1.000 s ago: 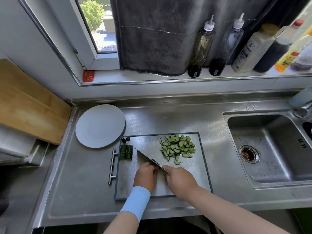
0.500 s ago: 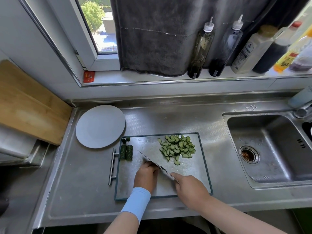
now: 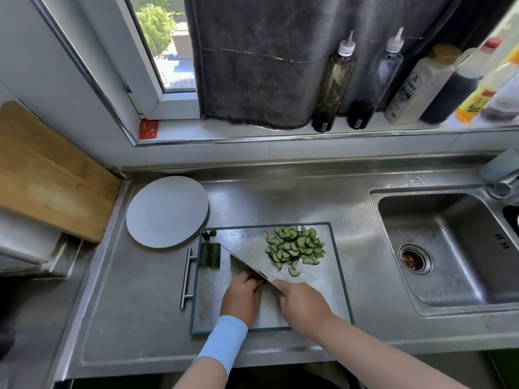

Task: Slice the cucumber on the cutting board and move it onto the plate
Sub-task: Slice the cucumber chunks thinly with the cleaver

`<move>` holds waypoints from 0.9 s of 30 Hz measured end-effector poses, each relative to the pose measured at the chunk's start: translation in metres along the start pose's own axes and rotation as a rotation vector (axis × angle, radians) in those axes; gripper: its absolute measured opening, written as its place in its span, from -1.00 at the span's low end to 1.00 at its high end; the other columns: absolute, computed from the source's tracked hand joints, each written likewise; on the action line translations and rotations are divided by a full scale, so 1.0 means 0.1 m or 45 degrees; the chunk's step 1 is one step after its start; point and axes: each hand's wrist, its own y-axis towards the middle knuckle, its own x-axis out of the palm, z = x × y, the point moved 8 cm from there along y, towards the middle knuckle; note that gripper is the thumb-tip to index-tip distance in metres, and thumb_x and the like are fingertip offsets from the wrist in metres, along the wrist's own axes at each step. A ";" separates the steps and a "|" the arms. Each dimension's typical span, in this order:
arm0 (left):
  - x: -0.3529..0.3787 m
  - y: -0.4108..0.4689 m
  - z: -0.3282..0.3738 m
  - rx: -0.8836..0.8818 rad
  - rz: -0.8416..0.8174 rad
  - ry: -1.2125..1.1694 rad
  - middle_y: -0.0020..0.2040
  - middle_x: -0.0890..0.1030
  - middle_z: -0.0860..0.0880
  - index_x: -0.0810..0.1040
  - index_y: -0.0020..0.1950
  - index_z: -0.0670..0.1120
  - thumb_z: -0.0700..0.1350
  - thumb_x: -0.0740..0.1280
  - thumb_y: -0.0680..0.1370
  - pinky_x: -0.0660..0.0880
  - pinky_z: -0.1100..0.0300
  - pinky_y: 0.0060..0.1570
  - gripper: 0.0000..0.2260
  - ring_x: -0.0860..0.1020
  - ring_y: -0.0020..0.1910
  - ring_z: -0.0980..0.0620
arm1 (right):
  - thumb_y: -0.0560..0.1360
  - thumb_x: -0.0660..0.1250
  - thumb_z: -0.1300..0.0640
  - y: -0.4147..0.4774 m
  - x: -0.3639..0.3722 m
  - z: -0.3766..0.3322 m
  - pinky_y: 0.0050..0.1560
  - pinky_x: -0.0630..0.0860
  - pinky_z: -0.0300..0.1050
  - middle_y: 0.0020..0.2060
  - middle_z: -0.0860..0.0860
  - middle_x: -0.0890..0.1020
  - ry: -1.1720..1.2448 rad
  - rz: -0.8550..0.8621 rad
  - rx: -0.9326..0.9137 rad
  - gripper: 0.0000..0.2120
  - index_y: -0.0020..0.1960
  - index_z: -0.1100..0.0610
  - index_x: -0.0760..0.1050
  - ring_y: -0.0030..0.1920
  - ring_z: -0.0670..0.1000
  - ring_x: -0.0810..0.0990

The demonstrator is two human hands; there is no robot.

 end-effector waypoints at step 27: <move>-0.02 -0.02 0.01 -0.065 0.019 -0.044 -0.20 0.62 0.01 0.69 -0.24 -0.07 -0.29 0.57 0.27 0.46 0.33 -0.30 -0.82 0.58 -0.26 0.00 | 0.59 0.09 0.15 -0.06 0.02 0.04 -0.14 0.47 -0.05 -0.08 0.05 0.65 0.020 0.014 -0.011 -0.67 0.27 -0.08 0.48 -0.07 0.12 0.57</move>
